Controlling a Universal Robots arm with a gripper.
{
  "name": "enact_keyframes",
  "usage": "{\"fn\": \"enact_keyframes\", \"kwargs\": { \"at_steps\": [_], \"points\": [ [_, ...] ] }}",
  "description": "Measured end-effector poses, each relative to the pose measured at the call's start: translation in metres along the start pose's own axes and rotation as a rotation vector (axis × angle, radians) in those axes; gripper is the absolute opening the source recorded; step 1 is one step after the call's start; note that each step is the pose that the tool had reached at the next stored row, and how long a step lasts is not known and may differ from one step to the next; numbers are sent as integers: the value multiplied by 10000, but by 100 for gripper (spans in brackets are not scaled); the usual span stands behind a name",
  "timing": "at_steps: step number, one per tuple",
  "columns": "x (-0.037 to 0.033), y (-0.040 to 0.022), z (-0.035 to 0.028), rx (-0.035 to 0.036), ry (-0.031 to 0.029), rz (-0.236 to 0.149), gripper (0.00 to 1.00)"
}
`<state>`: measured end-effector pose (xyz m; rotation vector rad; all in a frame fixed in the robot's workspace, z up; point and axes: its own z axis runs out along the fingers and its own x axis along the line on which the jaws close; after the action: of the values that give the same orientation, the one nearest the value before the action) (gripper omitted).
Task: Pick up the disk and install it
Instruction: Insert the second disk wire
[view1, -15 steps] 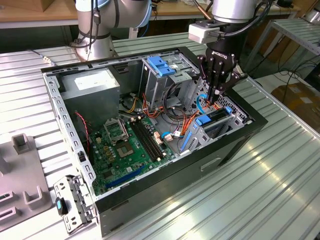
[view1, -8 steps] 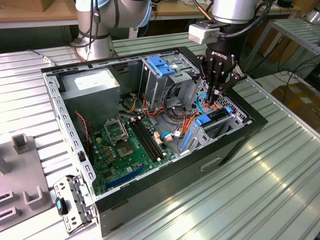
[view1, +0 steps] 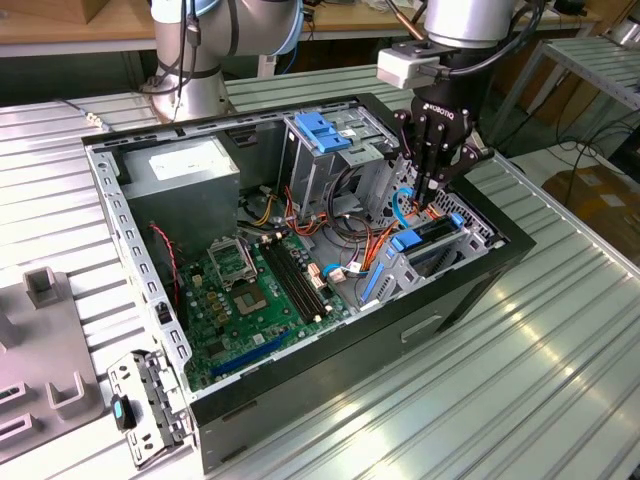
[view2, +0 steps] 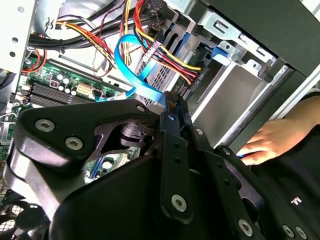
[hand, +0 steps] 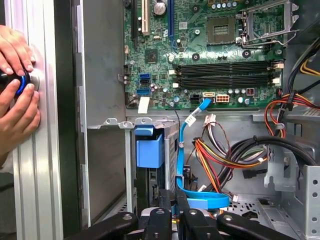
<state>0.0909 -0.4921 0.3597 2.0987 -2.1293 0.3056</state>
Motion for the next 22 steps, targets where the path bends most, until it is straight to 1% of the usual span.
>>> {"fn": "enact_keyframes", "kwargs": {
  "at_steps": [2,3,4,5,6,8,9,11,13,14,15,16,17,18,20,21,22],
  "points": [
    [4,3,5,17,-55,8,16],
    [6,3,7,25,-73,10,16],
    [13,7,11,52,-117,21,16],
    [24,10,16,90,-172,31,16],
    [37,13,20,122,-239,41,16],
    [66,18,29,166,-401,59,16],
    [89,24,39,203,-489,73,16],
    [132,33,56,241,-516,81,16],
    [168,46,69,296,-594,99,16],
    [184,55,76,338,-630,110,16],
    [192,64,80,393,-639,123,16],
    [203,79,84,493,-649,144,16],
    [212,89,89,563,-661,159,16],
    [225,103,97,642,-685,178,16],
    [240,121,106,717,-719,196,16],
    [244,136,114,774,-739,210,16],
    [247,143,118,814,-749,220,16]
  ]
}}
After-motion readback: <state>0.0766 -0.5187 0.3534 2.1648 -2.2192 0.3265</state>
